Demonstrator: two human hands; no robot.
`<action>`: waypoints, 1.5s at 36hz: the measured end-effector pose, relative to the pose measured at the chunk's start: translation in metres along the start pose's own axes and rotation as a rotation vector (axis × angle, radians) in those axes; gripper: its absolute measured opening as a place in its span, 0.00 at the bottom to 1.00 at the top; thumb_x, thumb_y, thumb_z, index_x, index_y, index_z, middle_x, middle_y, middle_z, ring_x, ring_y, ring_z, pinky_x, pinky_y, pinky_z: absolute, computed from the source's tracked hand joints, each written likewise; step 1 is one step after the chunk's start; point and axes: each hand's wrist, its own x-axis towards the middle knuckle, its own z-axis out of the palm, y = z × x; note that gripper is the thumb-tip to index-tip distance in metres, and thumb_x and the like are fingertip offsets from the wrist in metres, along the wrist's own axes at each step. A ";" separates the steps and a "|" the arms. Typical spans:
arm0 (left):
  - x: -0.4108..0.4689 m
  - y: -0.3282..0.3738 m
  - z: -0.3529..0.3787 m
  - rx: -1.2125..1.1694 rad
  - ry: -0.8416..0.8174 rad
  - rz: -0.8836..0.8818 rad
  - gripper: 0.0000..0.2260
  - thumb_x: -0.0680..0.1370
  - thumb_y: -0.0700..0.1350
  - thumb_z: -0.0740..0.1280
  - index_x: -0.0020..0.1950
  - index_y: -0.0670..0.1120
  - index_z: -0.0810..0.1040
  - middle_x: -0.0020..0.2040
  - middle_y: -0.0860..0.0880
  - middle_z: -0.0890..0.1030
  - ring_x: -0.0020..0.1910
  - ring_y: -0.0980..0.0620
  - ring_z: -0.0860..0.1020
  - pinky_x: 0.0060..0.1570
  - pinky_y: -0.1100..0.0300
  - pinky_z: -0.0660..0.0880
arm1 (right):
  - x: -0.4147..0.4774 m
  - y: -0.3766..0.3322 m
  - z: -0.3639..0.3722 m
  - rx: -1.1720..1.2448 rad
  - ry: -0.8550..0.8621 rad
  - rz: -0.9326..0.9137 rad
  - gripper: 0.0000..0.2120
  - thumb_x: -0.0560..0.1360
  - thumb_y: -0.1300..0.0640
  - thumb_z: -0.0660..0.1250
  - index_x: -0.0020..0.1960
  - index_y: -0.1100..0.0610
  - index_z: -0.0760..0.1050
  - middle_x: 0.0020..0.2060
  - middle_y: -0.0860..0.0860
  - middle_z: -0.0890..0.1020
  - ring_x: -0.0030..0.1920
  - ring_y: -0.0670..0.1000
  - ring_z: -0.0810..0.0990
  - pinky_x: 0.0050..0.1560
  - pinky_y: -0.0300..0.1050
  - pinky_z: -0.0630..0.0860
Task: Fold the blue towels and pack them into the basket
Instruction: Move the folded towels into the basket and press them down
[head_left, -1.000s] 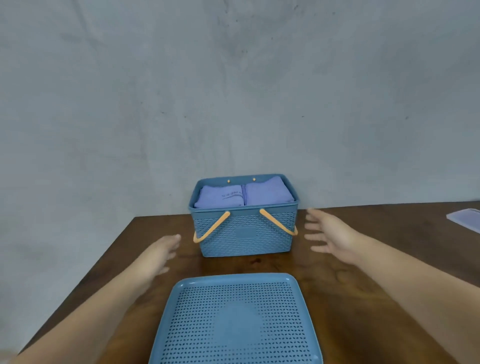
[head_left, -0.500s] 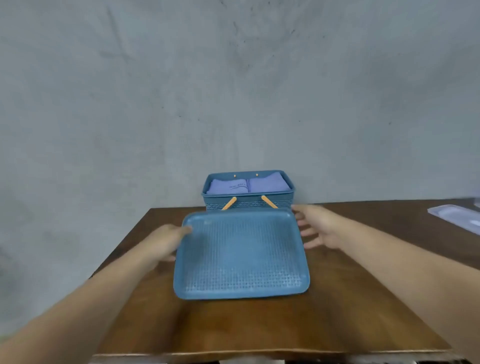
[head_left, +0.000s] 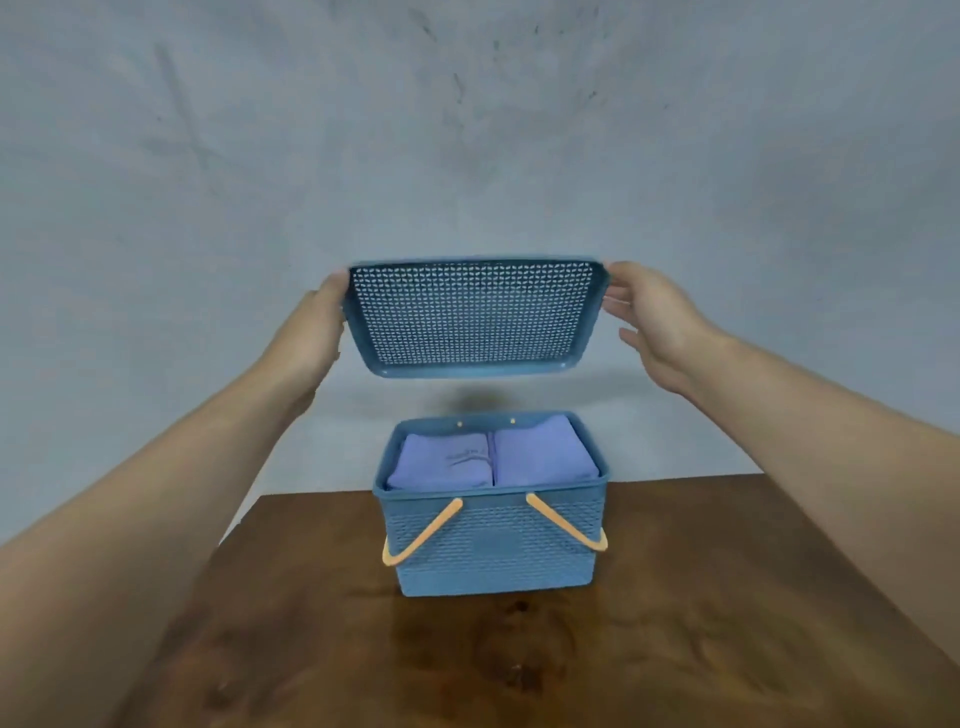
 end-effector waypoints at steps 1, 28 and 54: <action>0.009 -0.009 0.006 -0.042 -0.006 -0.024 0.29 0.85 0.68 0.51 0.78 0.52 0.70 0.78 0.50 0.72 0.77 0.50 0.69 0.78 0.43 0.64 | 0.007 0.009 0.002 0.005 -0.002 -0.003 0.13 0.85 0.46 0.60 0.61 0.49 0.79 0.61 0.44 0.80 0.71 0.47 0.75 0.77 0.52 0.60; -0.059 -0.196 0.057 -0.027 0.055 -0.185 0.18 0.85 0.65 0.58 0.66 0.55 0.74 0.58 0.58 0.81 0.61 0.56 0.79 0.56 0.57 0.72 | -0.050 0.190 0.004 -0.160 0.114 0.039 0.08 0.85 0.47 0.64 0.58 0.48 0.79 0.54 0.41 0.84 0.53 0.35 0.80 0.51 0.35 0.72; -0.065 -0.182 0.068 0.299 0.017 -0.044 0.15 0.86 0.56 0.60 0.72 0.55 0.73 0.72 0.52 0.70 0.68 0.53 0.72 0.65 0.54 0.68 | -0.048 0.199 0.011 -0.828 -0.076 -0.146 0.28 0.84 0.35 0.54 0.79 0.46 0.69 0.78 0.45 0.67 0.76 0.50 0.69 0.76 0.52 0.68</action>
